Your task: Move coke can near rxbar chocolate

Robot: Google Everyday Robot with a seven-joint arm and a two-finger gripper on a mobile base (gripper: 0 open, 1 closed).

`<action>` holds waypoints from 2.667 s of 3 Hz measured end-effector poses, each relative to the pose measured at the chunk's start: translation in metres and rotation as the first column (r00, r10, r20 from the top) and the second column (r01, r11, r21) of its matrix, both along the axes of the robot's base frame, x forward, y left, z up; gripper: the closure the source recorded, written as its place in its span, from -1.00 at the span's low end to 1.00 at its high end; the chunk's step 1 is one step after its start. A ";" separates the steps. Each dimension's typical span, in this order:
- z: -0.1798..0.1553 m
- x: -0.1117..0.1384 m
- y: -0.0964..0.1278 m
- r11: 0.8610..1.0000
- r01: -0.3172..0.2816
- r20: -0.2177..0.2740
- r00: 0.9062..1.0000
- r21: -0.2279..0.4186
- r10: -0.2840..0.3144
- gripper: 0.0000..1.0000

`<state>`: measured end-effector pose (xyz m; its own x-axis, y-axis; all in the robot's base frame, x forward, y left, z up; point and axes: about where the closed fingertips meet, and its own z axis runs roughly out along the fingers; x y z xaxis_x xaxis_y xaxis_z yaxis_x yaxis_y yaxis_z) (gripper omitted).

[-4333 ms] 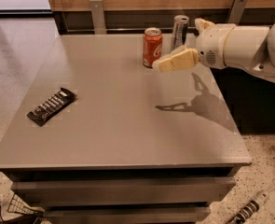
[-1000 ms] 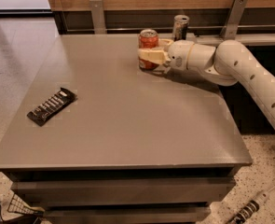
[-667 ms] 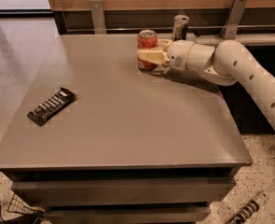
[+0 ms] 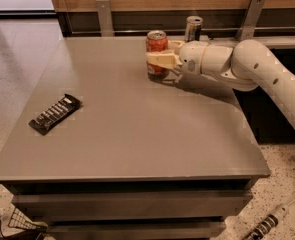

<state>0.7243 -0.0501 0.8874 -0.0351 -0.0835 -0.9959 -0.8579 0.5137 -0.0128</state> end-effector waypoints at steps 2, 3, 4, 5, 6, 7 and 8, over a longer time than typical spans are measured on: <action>0.037 -0.100 0.036 0.998 -0.045 0.054 0.997 -0.050 0.048 1.00; 0.035 -0.142 0.069 0.995 -0.088 0.067 0.994 -0.040 0.091 1.00; 0.029 -0.178 0.116 0.984 -0.175 0.071 0.982 -0.033 0.177 1.00; 0.021 -0.195 0.154 0.965 -0.261 0.059 0.963 -0.019 0.262 1.00; 0.004 -0.205 0.186 0.947 -0.322 0.030 0.947 0.012 0.321 1.00; -0.008 -0.210 0.203 0.932 -0.358 0.022 0.934 0.053 0.358 1.00; -0.008 -0.211 0.204 0.931 -0.361 0.023 0.932 0.052 0.361 0.50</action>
Offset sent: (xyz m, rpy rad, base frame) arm -0.1584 0.0579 0.0439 -0.0593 -0.0762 0.0775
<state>0.5133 0.1543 0.8797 -0.0005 -0.0337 -0.9994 -0.9855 0.1697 -0.0052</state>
